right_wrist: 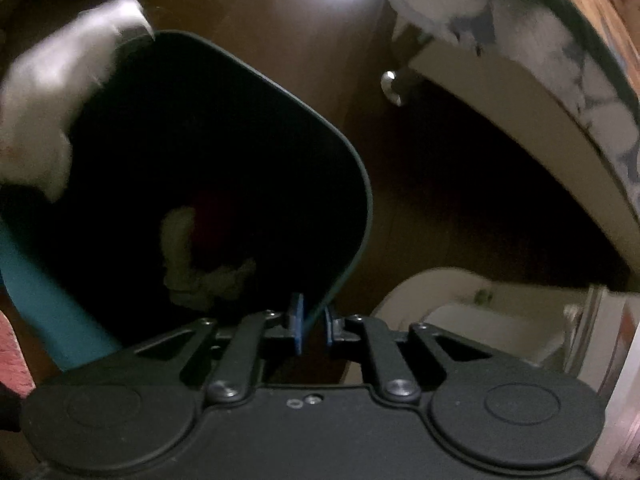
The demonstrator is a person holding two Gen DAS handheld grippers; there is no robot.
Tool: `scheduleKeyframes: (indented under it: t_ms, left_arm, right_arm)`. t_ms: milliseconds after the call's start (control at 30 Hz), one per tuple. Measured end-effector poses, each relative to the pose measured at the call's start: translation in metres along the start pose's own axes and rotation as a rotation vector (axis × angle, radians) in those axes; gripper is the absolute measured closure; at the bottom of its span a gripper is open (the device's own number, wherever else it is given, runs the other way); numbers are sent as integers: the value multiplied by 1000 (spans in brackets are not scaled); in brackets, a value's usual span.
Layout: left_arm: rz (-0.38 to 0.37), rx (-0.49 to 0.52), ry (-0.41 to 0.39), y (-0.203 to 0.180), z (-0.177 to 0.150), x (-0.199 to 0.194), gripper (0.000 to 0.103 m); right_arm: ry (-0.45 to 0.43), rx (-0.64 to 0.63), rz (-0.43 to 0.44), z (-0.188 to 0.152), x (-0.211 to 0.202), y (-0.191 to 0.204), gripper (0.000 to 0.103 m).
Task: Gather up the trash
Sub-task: 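Carry the white cloth over the bin and open the left tool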
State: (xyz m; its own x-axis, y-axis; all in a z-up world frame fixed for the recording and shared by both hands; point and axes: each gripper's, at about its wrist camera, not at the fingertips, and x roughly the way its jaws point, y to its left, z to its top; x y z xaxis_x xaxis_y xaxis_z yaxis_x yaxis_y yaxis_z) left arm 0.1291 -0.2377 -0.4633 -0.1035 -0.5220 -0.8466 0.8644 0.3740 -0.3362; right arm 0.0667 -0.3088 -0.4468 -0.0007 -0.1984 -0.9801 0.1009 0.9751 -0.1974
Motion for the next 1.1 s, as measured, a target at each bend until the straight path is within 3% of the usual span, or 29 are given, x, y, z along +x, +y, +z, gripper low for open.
scheduleKeyframes:
  t_ms: [133, 367, 533, 900, 933, 1033, 1067, 1100]
  left_arm:
    - [-13, 38, 116, -5, -4, 38, 76]
    - [-48, 74, 230, -7, -3, 72, 76]
    - [-47, 137, 286, -5, -6, 85, 76]
    - [-91, 108, 352, 10, -11, 90, 73]
    - [-97, 99, 350, 12, -11, 89, 69]
    - [-100, 93, 299, 17, -6, 78, 34]
    - [-108, 105, 265, 18, -4, 73, 26]
    - [-108, 110, 242, 19, -2, 70, 25]
  right_arm:
    - [18, 75, -5, -14, 2, -3, 93]
    - [60, 168, -26, -9, -4, 7, 93]
    - [91, 244, -43, -15, -10, 20, 93]
    - [113, 349, -69, -17, -14, 37, 93]
    - [120, 351, -74, -17, -11, 37, 93]
    - [133, 356, -63, -13, -10, 35, 93]
    - [133, 356, -49, -11, -10, 34, 93]
    - [133, 352, -39, -12, -11, 33, 93]
